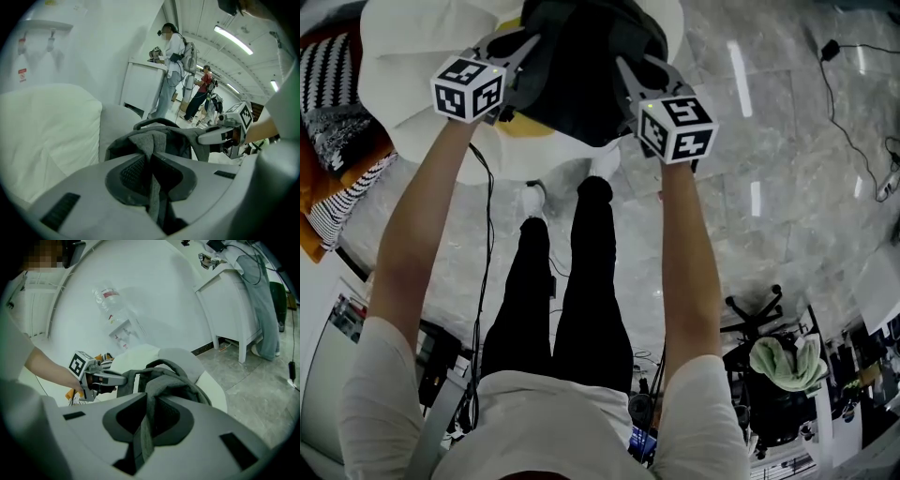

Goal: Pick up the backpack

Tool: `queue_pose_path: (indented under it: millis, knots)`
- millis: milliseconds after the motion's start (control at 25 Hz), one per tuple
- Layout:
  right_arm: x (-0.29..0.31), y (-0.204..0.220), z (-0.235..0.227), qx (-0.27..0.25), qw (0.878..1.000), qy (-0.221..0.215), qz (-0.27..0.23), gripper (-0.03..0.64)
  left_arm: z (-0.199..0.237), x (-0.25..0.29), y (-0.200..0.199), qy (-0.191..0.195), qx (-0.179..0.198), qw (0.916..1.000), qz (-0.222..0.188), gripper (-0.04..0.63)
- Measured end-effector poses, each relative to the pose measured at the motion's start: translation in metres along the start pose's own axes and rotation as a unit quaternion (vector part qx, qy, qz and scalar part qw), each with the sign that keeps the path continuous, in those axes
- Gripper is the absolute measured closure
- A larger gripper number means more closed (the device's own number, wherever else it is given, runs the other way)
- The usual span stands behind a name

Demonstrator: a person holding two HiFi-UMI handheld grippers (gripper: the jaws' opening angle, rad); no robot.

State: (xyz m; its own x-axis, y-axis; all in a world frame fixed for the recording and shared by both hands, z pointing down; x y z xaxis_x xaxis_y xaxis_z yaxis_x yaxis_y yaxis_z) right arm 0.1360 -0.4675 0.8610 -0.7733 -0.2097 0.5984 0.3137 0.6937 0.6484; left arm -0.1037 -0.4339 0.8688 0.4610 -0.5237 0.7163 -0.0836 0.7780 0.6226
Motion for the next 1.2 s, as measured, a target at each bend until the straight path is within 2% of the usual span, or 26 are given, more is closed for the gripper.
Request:
queue_pose_path:
  millis: [400, 1200]
  knots:
    - [-0.029, 0.006, 0.053, 0.022, 1.000, -0.010, -0.010, 0.572, -0.023, -0.057, 0.015, 0.005, 0.007, 1.0000, 0.001, 0.555]
    - [-0.080, 0.032, 0.158, 0.045, 0.999, -0.012, -0.010, 0.572, -0.065, -0.161, 0.058, 0.011, -0.011, 0.9999, -0.004, 0.555]
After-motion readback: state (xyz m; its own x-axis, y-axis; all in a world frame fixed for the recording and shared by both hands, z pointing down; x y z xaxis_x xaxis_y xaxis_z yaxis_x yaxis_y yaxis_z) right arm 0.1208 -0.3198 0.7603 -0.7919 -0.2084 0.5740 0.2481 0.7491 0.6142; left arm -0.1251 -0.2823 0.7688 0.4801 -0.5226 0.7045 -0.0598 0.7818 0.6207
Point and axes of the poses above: the fingertips, and each gripper's own axes: x forward along the fingers, z to its left, y out of its underside, the point moved 7 cm from there along -x, backward along the fingers, and after that the axes turned 5 degrees about z, right-handed, at the moved point
